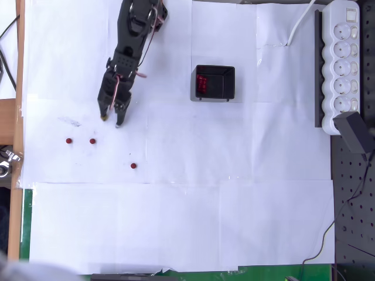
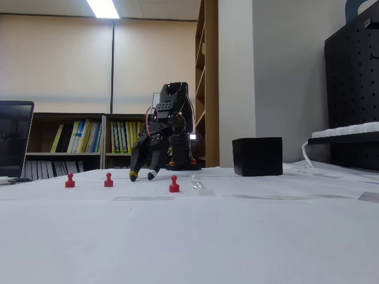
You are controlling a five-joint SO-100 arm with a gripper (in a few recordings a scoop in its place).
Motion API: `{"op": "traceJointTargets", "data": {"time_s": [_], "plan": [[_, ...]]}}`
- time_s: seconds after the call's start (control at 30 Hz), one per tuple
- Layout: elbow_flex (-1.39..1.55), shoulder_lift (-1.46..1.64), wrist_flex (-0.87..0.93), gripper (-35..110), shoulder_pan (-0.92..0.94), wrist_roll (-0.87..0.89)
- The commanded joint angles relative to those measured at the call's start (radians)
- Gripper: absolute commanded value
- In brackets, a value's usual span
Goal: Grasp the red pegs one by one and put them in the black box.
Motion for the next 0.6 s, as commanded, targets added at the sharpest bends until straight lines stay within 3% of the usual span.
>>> {"op": "traceJointTargets", "data": {"time_s": [0.0,0.57], "plan": [[0.109,0.095,-0.017,16,0.029,-0.009],[0.267,0.245,-0.038,16,0.094,-0.005]]}}
